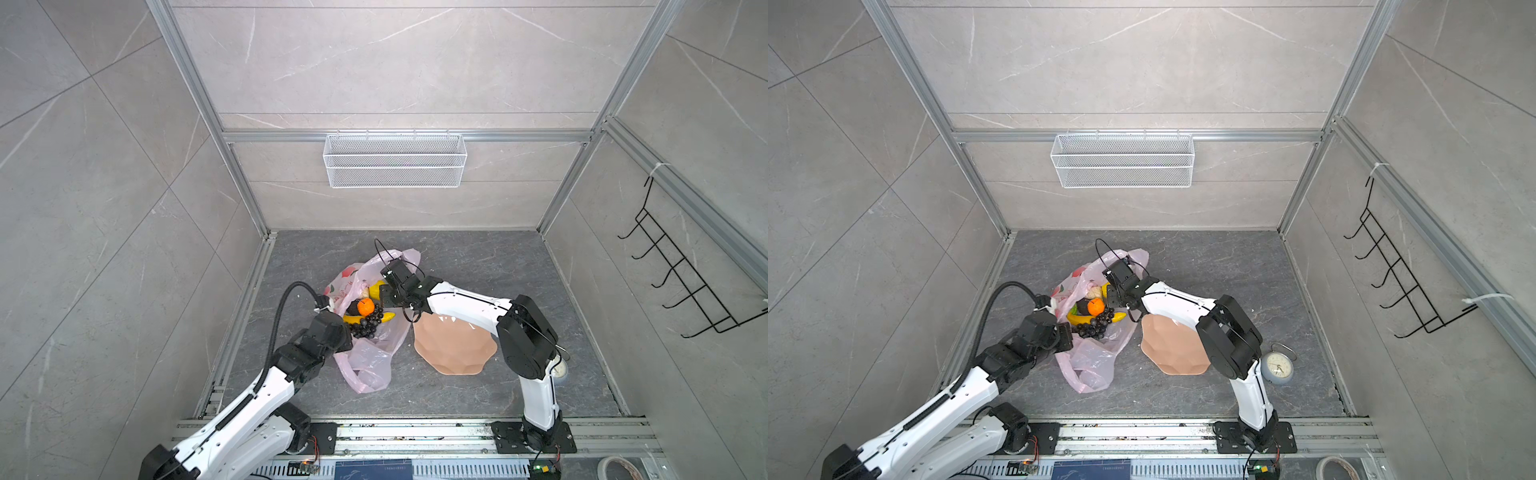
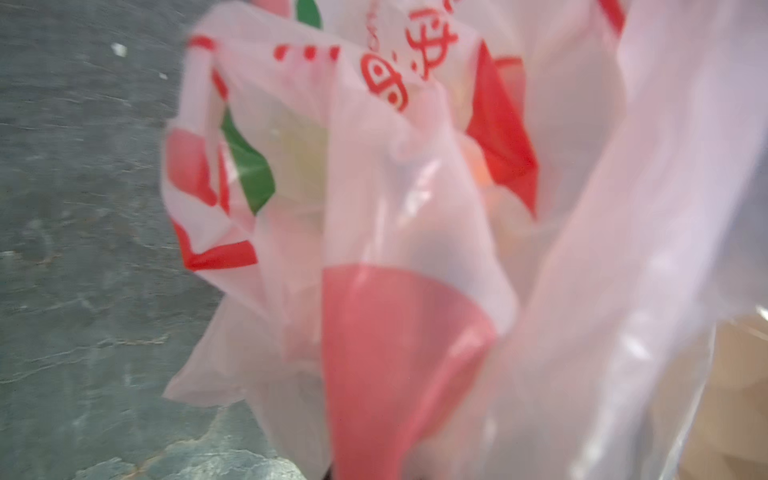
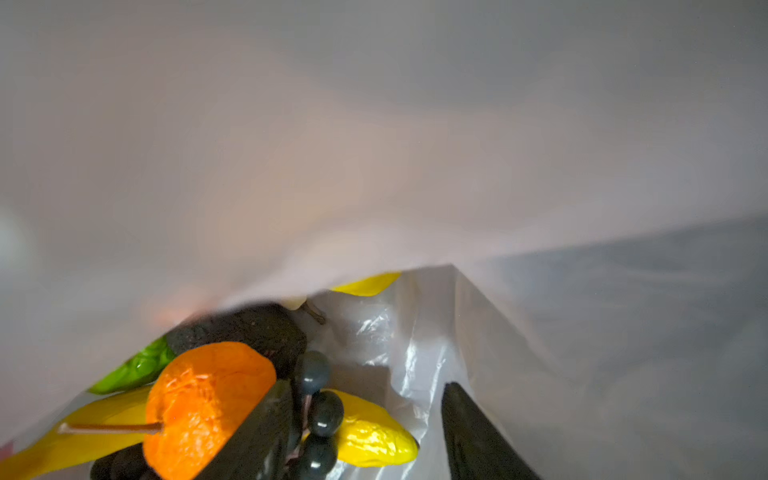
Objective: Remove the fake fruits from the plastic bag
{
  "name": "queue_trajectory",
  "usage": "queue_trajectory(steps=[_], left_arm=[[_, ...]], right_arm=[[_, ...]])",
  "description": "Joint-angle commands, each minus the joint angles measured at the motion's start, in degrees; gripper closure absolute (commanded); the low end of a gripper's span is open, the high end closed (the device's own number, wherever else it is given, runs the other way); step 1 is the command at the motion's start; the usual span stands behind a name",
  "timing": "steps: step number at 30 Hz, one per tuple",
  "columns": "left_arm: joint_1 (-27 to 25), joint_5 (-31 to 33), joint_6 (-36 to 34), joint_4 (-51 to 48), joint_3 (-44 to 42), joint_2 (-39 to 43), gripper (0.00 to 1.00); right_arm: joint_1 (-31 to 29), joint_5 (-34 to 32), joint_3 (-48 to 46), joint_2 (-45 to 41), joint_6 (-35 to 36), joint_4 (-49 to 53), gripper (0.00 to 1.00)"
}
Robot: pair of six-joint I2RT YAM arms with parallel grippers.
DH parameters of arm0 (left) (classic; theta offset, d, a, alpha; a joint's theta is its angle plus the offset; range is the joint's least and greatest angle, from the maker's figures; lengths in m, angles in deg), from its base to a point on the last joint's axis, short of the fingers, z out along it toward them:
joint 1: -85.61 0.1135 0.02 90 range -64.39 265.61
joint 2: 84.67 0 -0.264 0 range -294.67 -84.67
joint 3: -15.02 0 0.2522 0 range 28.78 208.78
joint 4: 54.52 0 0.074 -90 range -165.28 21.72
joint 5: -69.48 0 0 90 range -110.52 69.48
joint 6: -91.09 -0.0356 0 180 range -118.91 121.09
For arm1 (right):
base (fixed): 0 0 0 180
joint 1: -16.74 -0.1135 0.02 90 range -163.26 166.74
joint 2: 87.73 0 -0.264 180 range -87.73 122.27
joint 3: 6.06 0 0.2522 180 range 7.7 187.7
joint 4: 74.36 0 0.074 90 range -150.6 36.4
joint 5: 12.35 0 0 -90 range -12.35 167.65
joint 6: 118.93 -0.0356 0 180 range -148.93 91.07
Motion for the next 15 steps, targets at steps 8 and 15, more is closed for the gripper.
queue_trajectory(steps=[8,15], left_arm=[[-4.0,3.1,-0.6,4.5,2.2,-4.1,1.00],[-3.6,7.3,4.1,0.8,1.3,-2.6,1.00]], right_arm=[[-0.4,-5.0,11.1,8.3,0.5,2.4,0.24],[-0.4,-6.5,20.6,14.6,-0.6,7.4,0.19]])
